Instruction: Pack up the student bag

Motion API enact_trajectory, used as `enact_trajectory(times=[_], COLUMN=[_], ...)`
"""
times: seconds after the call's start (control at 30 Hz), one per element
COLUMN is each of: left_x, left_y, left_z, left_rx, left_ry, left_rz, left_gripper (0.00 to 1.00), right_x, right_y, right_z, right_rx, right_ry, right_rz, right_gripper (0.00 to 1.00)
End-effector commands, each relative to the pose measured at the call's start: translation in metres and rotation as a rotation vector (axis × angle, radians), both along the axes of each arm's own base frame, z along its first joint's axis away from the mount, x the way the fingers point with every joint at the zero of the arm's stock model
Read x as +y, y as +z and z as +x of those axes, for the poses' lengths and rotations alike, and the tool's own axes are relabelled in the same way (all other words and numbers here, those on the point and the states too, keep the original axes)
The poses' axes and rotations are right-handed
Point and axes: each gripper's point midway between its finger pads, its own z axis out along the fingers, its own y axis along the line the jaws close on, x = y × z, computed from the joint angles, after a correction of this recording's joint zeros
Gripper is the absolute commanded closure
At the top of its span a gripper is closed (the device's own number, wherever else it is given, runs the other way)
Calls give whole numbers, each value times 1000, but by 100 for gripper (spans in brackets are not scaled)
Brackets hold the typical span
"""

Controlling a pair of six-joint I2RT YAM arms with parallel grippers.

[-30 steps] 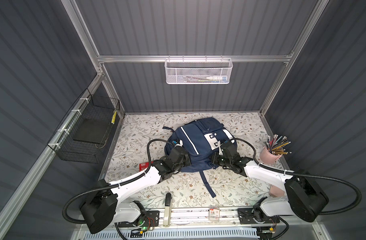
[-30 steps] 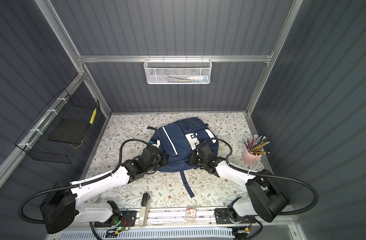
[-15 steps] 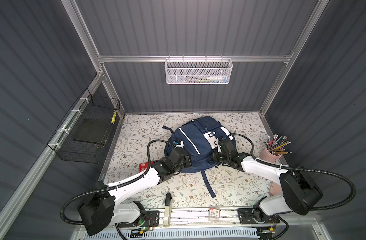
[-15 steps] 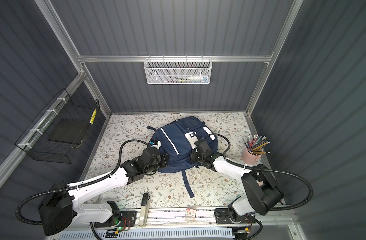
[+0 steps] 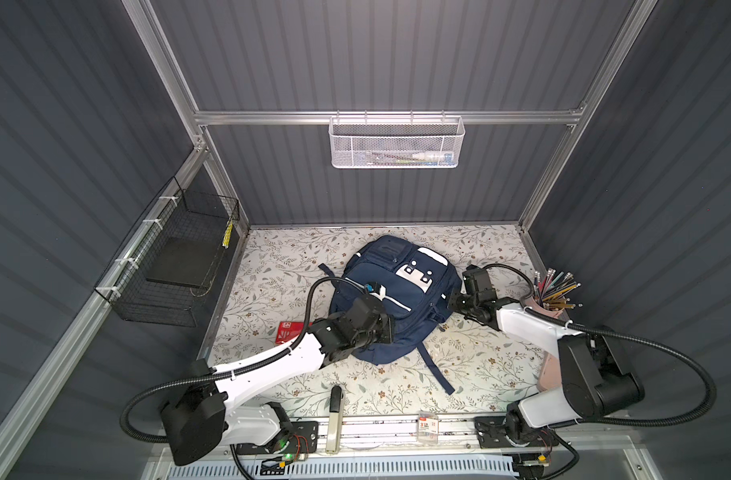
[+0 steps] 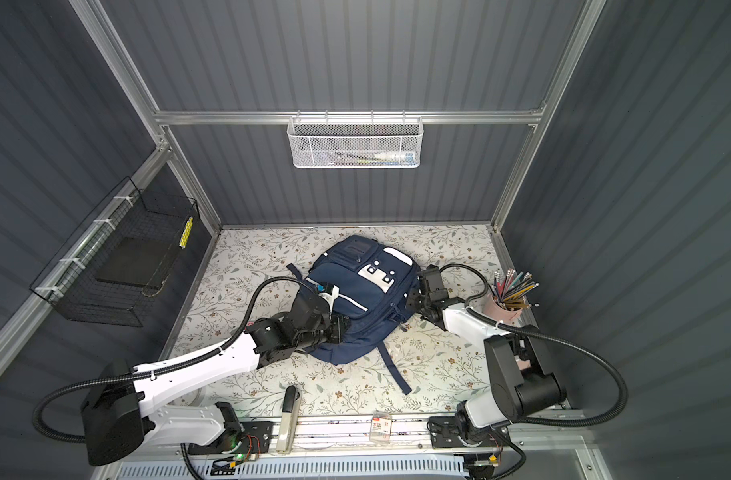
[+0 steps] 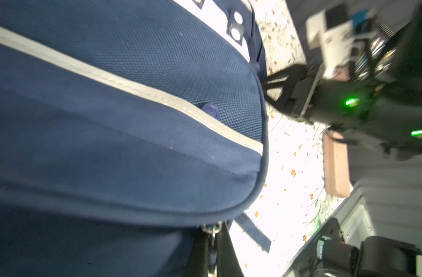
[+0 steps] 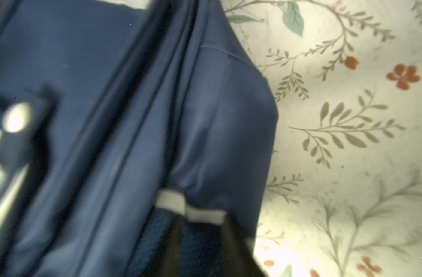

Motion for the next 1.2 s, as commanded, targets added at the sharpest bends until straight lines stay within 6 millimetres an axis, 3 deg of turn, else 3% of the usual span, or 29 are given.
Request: enact_trajectory(times=[0.0,0.13,0.27,0.37,0.47,0.53,0.6,0.63,0.67,0.87,1.03,1.1,1.17], left_x=[-25,-49,-70,-74,-78,-77,-75,-72,-66,-30,5,1,-13], left_y=[22,30,31,34,39,40,39,37,32,30,25,28,26], left_z=[12,18,20,20,18,15,14,13,12,14,28,28,25], left_rx=[-49,-38,-7,3,9,17,29,37,53,18,25,18,52], left_ry=[-48,-79,-111,-109,-118,-121,-119,-114,-94,-35,-17,-39,-78], left_rz=[-54,-109,-163,-187,-204,-211,-209,-195,-171,-53,38,3,-36], left_gripper=[100,100,100,100,100,100,100,100,100,100,100,100,100], right_x=[2,18,55,77,85,88,86,82,76,40,2,5,23], right_y=[31,52,41,29,21,17,12,11,9,5,2,12,22], right_z=[-22,-61,-82,-76,-61,-52,-44,-40,-39,-34,-26,-24,-32], right_rx=[-33,-52,11,27,20,3,1,-9,-15,-24,-22,-40,-39], right_ry=[6,26,66,85,77,74,61,48,30,-19,-67,-30,16], right_rz=[27,176,316,405,418,424,440,451,447,360,319,311,329], right_gripper=[50,40,35,33,33,42,82,96,100,100,100,100,95])
